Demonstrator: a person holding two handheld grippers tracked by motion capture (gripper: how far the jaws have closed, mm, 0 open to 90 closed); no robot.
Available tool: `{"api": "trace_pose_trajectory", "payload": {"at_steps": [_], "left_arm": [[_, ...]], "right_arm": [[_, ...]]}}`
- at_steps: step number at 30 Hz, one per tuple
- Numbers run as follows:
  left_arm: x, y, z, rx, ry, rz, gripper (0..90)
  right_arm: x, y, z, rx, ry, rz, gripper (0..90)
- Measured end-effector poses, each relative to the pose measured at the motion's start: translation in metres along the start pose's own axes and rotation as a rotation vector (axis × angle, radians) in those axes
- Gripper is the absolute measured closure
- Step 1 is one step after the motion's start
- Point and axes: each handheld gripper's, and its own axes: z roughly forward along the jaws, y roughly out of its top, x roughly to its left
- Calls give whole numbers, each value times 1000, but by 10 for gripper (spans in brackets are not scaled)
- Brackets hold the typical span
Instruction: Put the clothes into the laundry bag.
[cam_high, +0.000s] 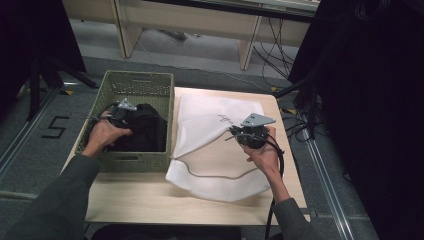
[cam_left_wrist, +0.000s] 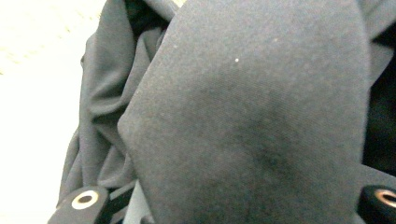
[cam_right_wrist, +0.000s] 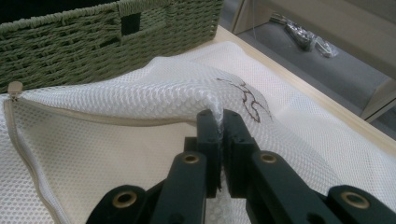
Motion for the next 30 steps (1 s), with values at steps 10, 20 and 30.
{"api": "trace_pose_trajectory", "payload": {"at_steps": [10,20,30], "left_arm": [[9,14,-71,-160,7,-37,699],[-2,28,-136,-241,-6,-30,696],[-31,40,-200,-309,-74,-4,691]], "right_arm": [[0,1,1,-2,10,4,876],[-1,1,1,-4,-2,-3,877],[-1,1,-1,-1,-2,-5,877]]}}
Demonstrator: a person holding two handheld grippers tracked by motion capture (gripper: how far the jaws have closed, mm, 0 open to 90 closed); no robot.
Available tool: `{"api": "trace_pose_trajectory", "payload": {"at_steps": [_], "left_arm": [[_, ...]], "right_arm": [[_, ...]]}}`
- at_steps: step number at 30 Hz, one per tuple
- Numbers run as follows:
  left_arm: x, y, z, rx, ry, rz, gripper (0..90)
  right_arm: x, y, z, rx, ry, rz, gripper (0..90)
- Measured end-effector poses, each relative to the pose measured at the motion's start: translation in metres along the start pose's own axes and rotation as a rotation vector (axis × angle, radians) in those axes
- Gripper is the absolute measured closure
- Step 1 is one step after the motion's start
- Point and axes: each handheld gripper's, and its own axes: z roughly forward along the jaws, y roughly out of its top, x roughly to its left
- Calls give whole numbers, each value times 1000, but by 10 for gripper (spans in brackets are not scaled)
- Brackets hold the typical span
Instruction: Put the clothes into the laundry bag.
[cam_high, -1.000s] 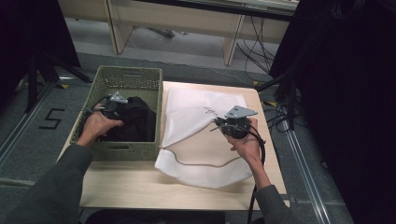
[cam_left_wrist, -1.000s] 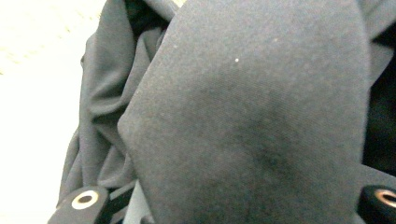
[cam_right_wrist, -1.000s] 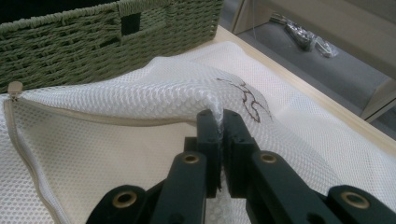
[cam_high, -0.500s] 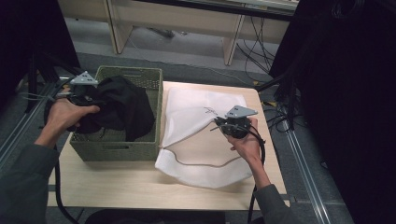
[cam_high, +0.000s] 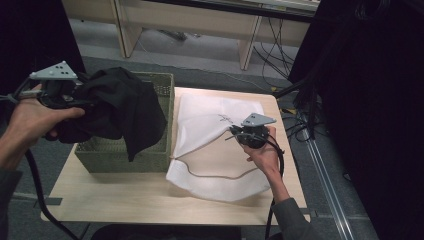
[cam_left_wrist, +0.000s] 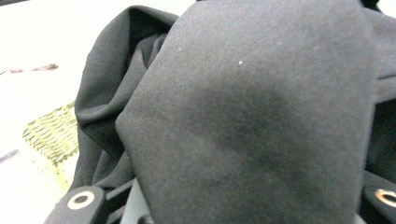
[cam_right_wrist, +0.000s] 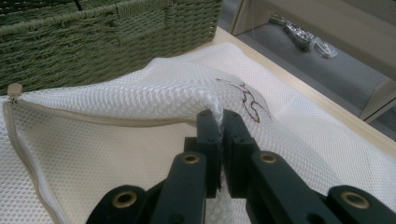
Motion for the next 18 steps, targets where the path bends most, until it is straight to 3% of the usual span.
{"api": "trace_pose_trajectory", "payload": {"at_steps": [2,4,5,6,7,9,13,15,18], "left_arm": [[-5,2,-4,-2,-6,2,691],[-15,5,-10,-14,-42,2,690],[-27,7,-15,-17,-79,1,690],[-27,7,-15,-17,-79,1,690],[-39,8,-17,-22,-117,5,690],[-45,8,-18,-33,-140,3,689],[-70,1,-13,-50,-212,2,690],[-80,-4,-7,-57,-255,-14,690],[-97,-10,6,-44,-293,-2,691]], "right_arm": [[0,0,0,1,-1,1,877],[0,0,0,0,1,4,877],[0,0,0,1,1,4,877],[0,0,0,1,1,4,877],[0,0,0,-1,1,4,877],[0,0,0,-5,-1,6,877],[-1,0,-1,-9,5,15,878],[-1,0,-1,-11,4,15,878],[-1,0,-1,-14,1,22,879]]}}
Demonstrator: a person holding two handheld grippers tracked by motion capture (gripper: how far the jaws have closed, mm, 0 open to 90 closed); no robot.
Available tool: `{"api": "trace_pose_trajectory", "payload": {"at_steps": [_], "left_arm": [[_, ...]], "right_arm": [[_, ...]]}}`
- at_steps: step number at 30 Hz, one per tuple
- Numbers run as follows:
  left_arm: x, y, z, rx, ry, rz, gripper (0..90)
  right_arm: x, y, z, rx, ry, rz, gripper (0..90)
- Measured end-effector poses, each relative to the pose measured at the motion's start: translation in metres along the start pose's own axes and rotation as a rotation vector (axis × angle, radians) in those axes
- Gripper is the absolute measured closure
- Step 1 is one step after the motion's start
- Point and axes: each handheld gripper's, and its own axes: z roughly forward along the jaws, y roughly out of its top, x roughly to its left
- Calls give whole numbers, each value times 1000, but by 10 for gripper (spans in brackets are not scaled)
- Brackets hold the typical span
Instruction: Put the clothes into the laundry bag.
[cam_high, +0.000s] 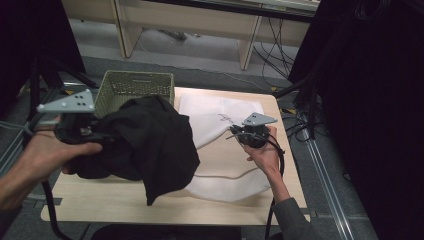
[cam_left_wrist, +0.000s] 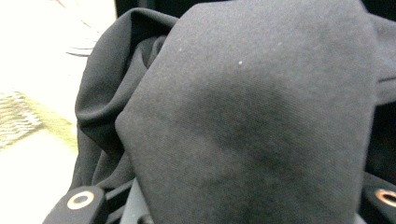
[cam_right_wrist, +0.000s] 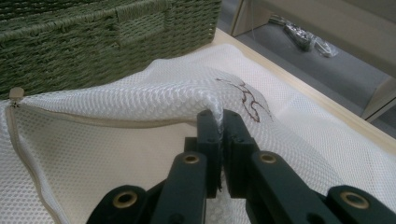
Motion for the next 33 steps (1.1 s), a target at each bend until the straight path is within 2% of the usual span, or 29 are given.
{"api": "trace_pose_trajectory", "payload": {"at_steps": [4,5,6,9,10,13,14,15,16,18,20,25,27,28,29,31,33], "left_arm": [[-13,-11,32,33,-74,-5,691],[-16,-14,42,39,-94,-8,691],[-18,-17,51,51,-112,-2,691],[-22,-28,79,69,-152,-11,691],[-23,-31,88,71,-159,-19,691],[-21,-39,111,79,-179,-40,691],[-21,-41,118,90,-171,-34,691],[-21,-43,126,96,-181,-28,691],[-22,-45,130,105,-174,-39,690],[-23,-47,142,121,-180,-27,690],[-24,-50,158,131,-177,-37,690],[-24,-50,178,145,-189,-55,689],[-20,-50,193,145,-201,-57,688],[-20,-51,198,151,-187,-74,688],[-19,-50,202,157,-182,-52,687],[-17,-51,206,164,-169,-49,687],[-15,-52,214,179,-133,-46,687]], "right_arm": [[0,1,0,-2,0,5,883],[-1,1,0,-8,0,-9,883],[0,1,0,-1,11,1,884],[-1,1,-2,8,13,10,885],[-2,2,-2,11,21,-7,885],[0,3,-3,-12,12,-2,885],[0,3,-3,-12,12,-2,885],[-1,4,-4,-12,13,-13,885],[0,5,-6,-2,14,5,885],[1,6,-6,-16,12,-5,885],[1,7,-6,-13,17,-23,885],[4,9,-7,-14,15,-9,885],[4,10,-7,-25,22,-27,885],[5,11,-7,-21,28,-32,886],[5,12,-7,-26,25,-29,885],[6,12,-8,-28,24,-27,886],[7,13,-9,-21,39,-17,886]]}}
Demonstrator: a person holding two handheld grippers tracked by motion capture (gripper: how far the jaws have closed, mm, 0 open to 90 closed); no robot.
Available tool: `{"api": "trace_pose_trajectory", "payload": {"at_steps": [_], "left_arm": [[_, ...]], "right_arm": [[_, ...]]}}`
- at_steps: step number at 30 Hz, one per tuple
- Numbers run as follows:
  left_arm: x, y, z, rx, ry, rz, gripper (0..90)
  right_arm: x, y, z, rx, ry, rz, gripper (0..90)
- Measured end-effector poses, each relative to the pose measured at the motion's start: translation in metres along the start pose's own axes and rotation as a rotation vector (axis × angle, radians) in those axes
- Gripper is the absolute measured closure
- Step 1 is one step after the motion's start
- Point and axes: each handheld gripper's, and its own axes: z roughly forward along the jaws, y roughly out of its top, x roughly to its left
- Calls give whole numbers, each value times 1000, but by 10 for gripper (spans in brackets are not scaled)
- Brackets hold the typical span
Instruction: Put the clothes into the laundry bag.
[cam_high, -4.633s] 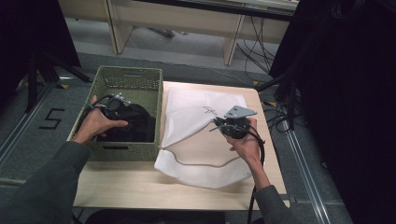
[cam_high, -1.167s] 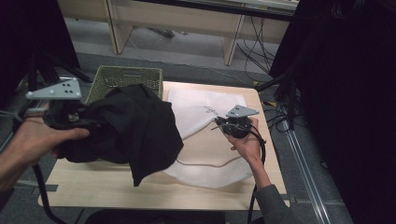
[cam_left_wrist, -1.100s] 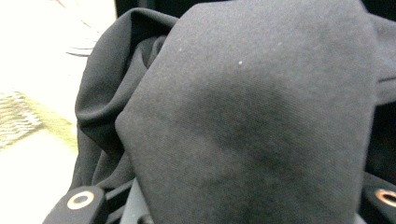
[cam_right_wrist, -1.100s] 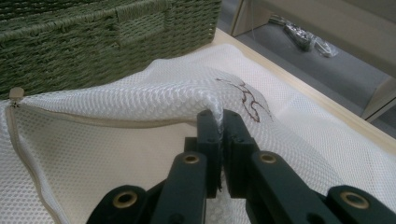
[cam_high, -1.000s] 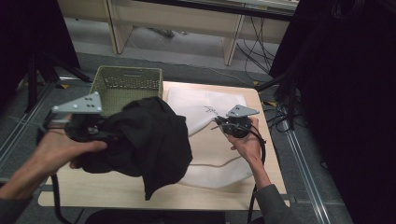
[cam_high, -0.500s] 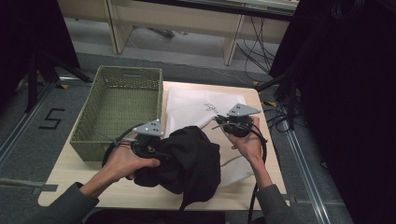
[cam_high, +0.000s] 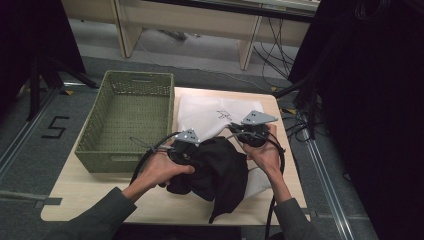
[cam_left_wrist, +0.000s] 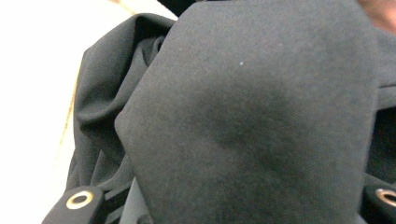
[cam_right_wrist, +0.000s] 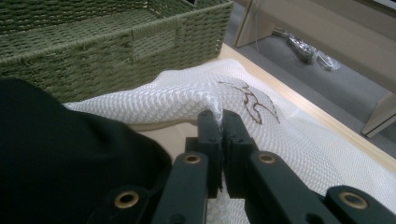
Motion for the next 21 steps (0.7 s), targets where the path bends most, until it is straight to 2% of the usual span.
{"api": "trace_pose_trajectory", "payload": {"at_steps": [3,4,6,8,11,12,13,14,15,18,19,21], "left_arm": [[6,0,7,7,32,-10,686],[8,0,9,4,36,-21,685],[11,0,13,6,63,-12,684],[15,1,19,7,94,-18,684],[18,3,22,4,115,-28,684],[20,4,23,6,132,-8,683],[21,4,24,6,149,-9,683],[26,5,26,9,184,-2,683],[26,5,26,9,184,-2,682],[32,7,29,6,226,-13,682],[34,9,30,17,250,5,682],[38,13,39,15,299,12,676]], "right_arm": [[0,1,-1,-6,-7,-23,885],[1,2,-1,-10,-4,-18,885],[2,2,-1,-4,1,-10,885],[2,3,-1,-1,8,-15,886],[2,3,-2,2,10,-21,885],[3,3,-2,5,13,-11,886],[2,3,-1,-3,15,-22,885],[2,4,-1,-6,16,-26,886],[2,4,-1,-6,16,-26,886],[2,3,0,-11,10,-31,886],[2,4,0,-13,16,-32,886],[3,4,0,-9,20,-20,886]]}}
